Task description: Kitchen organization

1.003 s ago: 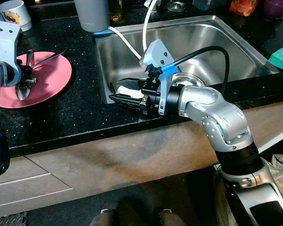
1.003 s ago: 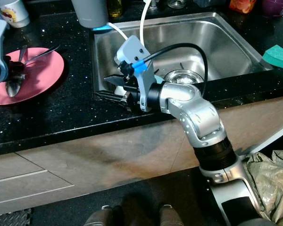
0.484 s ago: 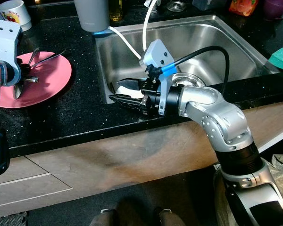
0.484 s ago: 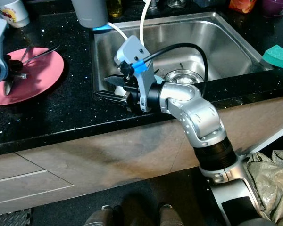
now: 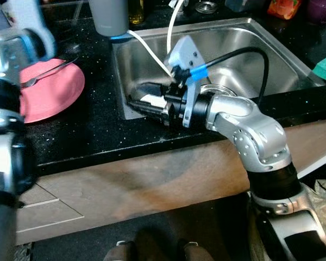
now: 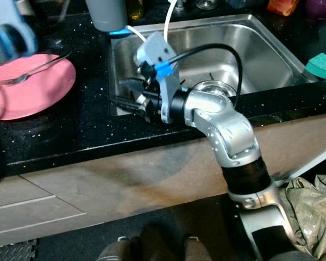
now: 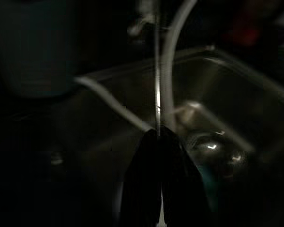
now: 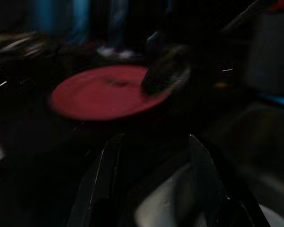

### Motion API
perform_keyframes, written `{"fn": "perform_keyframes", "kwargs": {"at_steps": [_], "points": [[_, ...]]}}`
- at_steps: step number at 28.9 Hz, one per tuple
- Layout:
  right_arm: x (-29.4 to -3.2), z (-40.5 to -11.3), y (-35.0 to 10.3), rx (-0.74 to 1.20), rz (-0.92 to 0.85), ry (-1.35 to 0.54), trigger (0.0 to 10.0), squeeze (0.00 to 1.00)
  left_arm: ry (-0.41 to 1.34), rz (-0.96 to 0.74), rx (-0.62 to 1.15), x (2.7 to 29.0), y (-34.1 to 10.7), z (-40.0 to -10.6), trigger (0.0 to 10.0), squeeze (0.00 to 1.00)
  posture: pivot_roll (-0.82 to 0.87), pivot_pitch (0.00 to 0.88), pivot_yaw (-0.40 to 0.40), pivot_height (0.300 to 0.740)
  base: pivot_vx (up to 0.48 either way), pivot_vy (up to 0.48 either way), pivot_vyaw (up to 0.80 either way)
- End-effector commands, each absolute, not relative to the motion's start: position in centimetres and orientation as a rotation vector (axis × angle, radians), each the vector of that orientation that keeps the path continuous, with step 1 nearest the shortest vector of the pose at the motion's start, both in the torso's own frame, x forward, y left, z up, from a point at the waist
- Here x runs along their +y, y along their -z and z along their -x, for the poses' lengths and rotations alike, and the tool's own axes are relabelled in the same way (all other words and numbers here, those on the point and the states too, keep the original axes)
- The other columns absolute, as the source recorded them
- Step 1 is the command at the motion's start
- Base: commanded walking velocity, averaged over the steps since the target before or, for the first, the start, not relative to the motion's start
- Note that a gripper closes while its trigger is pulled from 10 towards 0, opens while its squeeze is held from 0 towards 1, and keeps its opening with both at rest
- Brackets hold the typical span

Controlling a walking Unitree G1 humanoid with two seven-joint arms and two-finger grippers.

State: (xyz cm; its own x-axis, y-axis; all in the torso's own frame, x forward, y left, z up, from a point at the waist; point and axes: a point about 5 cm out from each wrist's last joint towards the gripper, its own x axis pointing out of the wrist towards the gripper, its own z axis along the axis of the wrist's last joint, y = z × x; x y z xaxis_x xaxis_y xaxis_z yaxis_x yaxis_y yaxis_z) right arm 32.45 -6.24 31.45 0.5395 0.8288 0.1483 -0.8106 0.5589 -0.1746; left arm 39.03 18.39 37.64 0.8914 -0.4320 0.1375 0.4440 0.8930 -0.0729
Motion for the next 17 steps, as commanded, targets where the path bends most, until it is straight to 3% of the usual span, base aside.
{"fn": "perform_keyframes", "kwargs": {"at_steps": [1, 3, 5, 8, 14, 16, 17], "points": [[-7.2, -33.4, -32.3, -0.277, -0.006, -0.846, 10.0, 0.00, 0.549, 0.190, -0.141, 16.6, -37.4, -38.5, 0.0, 0.00, 0.02, 0.210, 0.018, 0.740, 0.000, 0.000, 0.00], [-7.8, -34.2, -33.1, -0.315, -0.129, -0.733, 10.0, 0.00, 0.606, 0.315, -0.223, 15.1, -37.7, -37.9, 0.0, 0.00, 0.03, 0.207, 0.021, 0.740, 0.000, 0.000, 0.00], [-7.8, -34.2, -33.1, -0.315, -0.129, -0.733, 10.0, 0.00, 0.606, 0.315, -0.223, 15.1, -37.7, -37.9, 0.0, 0.00, 0.03, 0.207, 0.021, 0.740, 0.000, 0.000, 0.00], [-8.3, -34.4, -33.5, -0.344, -0.214, -0.659, 10.0, 0.00, 0.518, 0.535, -0.367, 15.7, -37.6, -37.7, 0.0, 0.00, 0.02, 0.201, 0.034, 0.740, 0.000, 0.000, 0.00], [-8.4, -34.4, -33.4, -0.348, -0.268, -0.629, 10.0, 0.00, 0.398, 0.702, -0.445, 16.8, -36.3, -37.3, 0.0, 0.00, 0.02, 0.199, 0.039, 0.740, 0.000, 0.000, 0.00], [-8.4, -34.4, -33.4, -0.349, -0.278, -0.620, 10.0, 0.15, 0.398, 0.666, -0.421, 16.6, -35.6, -37.2, 0.0, 0.00, 0.02, 0.198, 0.040, 0.740, 0.000, 0.000, 0.00], [-8.4, -34.4, -33.4, -0.349, -0.279, -0.618, 10.0, 0.15, 0.406, 0.641, -0.404, 16.4, -35.3, -37.2, 0.0, 0.00, 0.02, 0.198, 0.040, 0.740, 0.000, 0.000, 0.00]]}}
